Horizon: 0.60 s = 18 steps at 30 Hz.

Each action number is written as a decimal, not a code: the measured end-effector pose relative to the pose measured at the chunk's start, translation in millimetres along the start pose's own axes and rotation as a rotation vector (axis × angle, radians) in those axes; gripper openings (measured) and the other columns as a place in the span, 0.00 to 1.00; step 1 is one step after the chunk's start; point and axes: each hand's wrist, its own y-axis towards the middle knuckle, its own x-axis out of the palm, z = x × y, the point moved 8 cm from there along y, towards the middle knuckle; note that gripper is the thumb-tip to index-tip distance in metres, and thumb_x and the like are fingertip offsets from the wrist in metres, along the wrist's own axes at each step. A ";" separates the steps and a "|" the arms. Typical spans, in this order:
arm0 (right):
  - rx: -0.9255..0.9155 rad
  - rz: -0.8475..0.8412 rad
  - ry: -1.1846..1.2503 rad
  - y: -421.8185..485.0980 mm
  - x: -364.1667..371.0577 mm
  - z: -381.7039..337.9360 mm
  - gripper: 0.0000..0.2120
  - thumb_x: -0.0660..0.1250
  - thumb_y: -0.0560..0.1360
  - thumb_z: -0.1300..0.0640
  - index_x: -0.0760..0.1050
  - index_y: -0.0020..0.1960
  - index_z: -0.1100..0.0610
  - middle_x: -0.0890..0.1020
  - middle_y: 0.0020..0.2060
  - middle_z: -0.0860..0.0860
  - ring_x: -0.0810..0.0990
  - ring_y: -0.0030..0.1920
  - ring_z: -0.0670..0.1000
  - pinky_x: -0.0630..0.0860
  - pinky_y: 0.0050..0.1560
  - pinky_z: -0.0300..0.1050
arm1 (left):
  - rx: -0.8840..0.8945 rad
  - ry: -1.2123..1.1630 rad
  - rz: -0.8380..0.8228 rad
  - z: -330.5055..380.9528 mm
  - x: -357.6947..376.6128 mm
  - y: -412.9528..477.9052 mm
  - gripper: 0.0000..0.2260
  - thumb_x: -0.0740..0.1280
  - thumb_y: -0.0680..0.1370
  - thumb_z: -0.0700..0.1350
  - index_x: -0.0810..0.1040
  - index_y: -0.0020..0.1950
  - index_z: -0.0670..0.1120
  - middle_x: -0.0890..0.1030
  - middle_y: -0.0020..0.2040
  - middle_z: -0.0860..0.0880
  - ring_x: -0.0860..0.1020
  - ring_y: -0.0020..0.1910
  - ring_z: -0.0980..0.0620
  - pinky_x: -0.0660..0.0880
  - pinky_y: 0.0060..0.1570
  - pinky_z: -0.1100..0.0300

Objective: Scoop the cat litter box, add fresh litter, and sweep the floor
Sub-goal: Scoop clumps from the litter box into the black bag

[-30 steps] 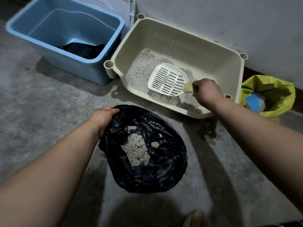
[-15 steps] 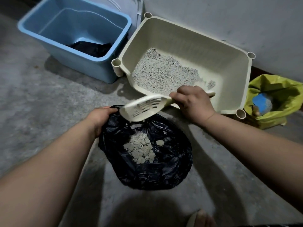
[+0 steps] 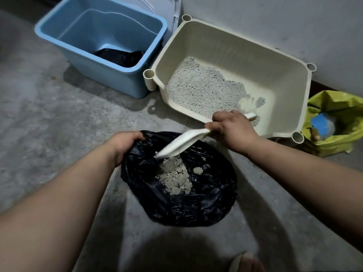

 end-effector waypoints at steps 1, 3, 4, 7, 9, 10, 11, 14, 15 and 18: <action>0.101 -0.049 0.049 0.1 1.5 10.0 0.12 0.74 0.68 0.51 0.81 0.51 0.49 0.76 0.37 0.51 0.79 0.38 0.56 0.73 0.41 0.44 | 0.003 0.003 0.012 -0.1 -0.6 -0.1 0.08 0.63 0.74 0.38 0.76 0.36 0.40 0.77 0.21 0.46 0.74 0.17 0.50 0.73 0.21 0.64; 0.310 -0.171 0.117 -1.4 7.3 33.2 0.16 0.69 0.71 0.50 0.77 0.58 0.48 0.78 0.45 0.51 0.78 0.47 0.56 0.76 0.45 0.47 | 0.012 0.005 0.030 0.7 -1.4 0.0 0.08 0.63 0.74 0.38 0.76 0.35 0.40 0.77 0.20 0.46 0.74 0.16 0.51 0.73 0.21 0.64; 0.375 -0.218 0.159 -1.5 8.2 41.3 0.18 0.67 0.70 0.50 0.76 0.60 0.49 0.79 0.48 0.52 0.78 0.50 0.55 0.76 0.48 0.48 | 0.017 0.008 0.035 1.2 -1.2 0.0 0.08 0.63 0.74 0.38 0.76 0.35 0.40 0.77 0.20 0.46 0.74 0.16 0.51 0.73 0.20 0.65; 0.575 -0.240 0.387 -1.4 7.1 74.0 0.20 0.70 0.68 0.55 0.77 0.61 0.53 0.82 0.50 0.54 0.77 0.45 0.53 0.76 0.49 0.45 | 0.012 0.009 0.027 2.4 1.5 -0.5 0.09 0.62 0.74 0.39 0.76 0.34 0.40 0.76 0.19 0.47 0.72 0.15 0.51 0.71 0.20 0.66; 0.704 -0.282 0.330 -5.6 10.2 103.6 0.13 0.71 0.70 0.60 0.79 0.54 0.58 0.82 0.49 0.57 0.75 0.42 0.54 0.75 0.46 0.46 | 0.010 -0.002 0.025 3.0 3.9 -0.8 0.08 0.62 0.74 0.39 0.76 0.35 0.41 0.76 0.19 0.47 0.72 0.15 0.51 0.71 0.20 0.67; 0.769 -0.315 0.234 -10.4 9.1 118.2 0.06 0.69 0.71 0.60 0.78 0.48 0.59 0.81 0.49 0.59 0.74 0.41 0.55 0.74 0.44 0.45 | 0.011 -0.007 0.025 3.2 5.6 -0.9 0.08 0.62 0.73 0.39 0.76 0.35 0.41 0.75 0.19 0.47 0.72 0.15 0.51 0.71 0.20 0.67; 0.827 -0.339 0.130 -16.4 6.9 133.9 0.01 0.66 0.72 0.61 0.75 0.43 0.59 0.81 0.49 0.59 0.75 0.42 0.57 0.72 0.44 0.44 | 0.013 -0.015 0.020 3.6 7.9 -1.0 0.08 0.61 0.74 0.39 0.75 0.35 0.41 0.75 0.19 0.48 0.72 0.15 0.52 0.71 0.20 0.67; 0.979 -0.432 -0.106 -35.6 -5.5 169.6 0.07 0.62 0.74 0.60 0.76 0.50 0.60 0.79 0.55 0.58 0.78 0.54 0.60 0.73 0.52 0.50 | 0.020 -0.029 0.006 5.1 14.5 -1.3 0.10 0.59 0.75 0.39 0.74 0.35 0.41 0.74 0.19 0.48 0.71 0.14 0.52 0.70 0.19 0.69; 1.009 -0.475 -0.164 -40.2 -7.5 180.0 0.11 0.63 0.75 0.57 0.76 0.55 0.60 0.78 0.58 0.58 0.77 0.58 0.60 0.72 0.56 0.52 | 0.021 -0.029 0.006 5.4 15.9 -0.9 0.10 0.59 0.75 0.39 0.74 0.35 0.41 0.74 0.18 0.48 0.71 0.14 0.52 0.70 0.19 0.69; 1.076 -0.577 -0.226 -47.2 -9.0 197.5 0.15 0.66 0.75 0.52 0.75 0.59 0.57 0.76 0.62 0.57 0.74 0.63 0.60 0.68 0.61 0.54 | 0.008 -0.031 0.017 4.4 17.3 2.3 0.10 0.58 0.74 0.38 0.73 0.33 0.40 0.73 0.18 0.47 0.71 0.14 0.51 0.70 0.19 0.69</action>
